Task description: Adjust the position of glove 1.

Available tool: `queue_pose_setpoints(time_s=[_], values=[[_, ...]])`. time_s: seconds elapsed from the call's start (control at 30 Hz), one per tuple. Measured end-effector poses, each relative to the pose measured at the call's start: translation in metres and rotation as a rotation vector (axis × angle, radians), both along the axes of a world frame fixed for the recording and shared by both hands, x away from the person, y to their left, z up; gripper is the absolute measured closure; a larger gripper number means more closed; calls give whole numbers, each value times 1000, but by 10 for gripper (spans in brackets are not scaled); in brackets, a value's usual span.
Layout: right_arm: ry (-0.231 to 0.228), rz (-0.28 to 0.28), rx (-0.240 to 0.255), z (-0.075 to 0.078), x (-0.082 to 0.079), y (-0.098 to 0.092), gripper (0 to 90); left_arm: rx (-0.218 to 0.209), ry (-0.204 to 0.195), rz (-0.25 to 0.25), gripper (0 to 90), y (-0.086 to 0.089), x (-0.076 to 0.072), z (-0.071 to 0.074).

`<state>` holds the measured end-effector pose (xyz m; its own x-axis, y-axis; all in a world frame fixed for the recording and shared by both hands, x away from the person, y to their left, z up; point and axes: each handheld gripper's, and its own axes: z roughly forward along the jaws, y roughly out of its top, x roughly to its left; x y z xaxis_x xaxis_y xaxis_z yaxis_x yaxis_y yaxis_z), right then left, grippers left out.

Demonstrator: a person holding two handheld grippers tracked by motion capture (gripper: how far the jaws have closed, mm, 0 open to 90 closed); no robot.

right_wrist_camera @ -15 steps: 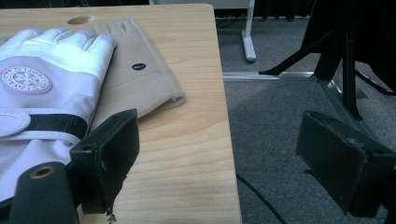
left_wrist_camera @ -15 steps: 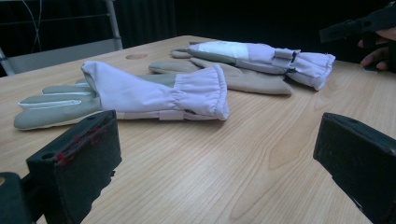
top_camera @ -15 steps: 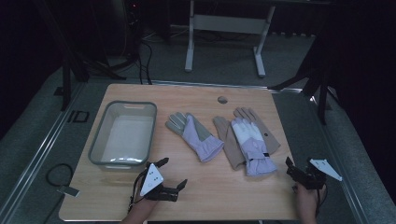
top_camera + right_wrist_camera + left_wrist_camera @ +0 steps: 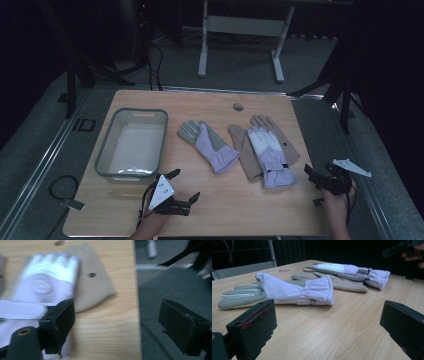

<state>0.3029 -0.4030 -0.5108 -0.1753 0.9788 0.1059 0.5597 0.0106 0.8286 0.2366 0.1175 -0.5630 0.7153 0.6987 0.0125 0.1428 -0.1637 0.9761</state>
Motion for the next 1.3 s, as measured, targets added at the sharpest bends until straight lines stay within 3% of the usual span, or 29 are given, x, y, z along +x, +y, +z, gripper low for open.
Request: queue_pose_setpoints(time_s=[0.2,0.23,0.47,0.5,0.73,0.97,1.3], values=[[-28,29,-20,28,10,13,124,-3,-2,-5,8,0,0,0],[-37,68,0,31,12,15,113,-1,-2,-5,8,0,0,0],[-62,161,-21,49,23,39,113,-1,-1,-7,8,0,0,0],[-68,196,-11,52,25,43,109,-2,1,-7,7,0,0,0],[-88,263,-34,71,43,67,139,-6,5,-8,8,1,1,0],[-81,345,-58,79,61,90,159,-10,6,-11,7,1,1,0],[-60,439,-64,80,79,126,192,-14,8,-15,8,1,1,0]])
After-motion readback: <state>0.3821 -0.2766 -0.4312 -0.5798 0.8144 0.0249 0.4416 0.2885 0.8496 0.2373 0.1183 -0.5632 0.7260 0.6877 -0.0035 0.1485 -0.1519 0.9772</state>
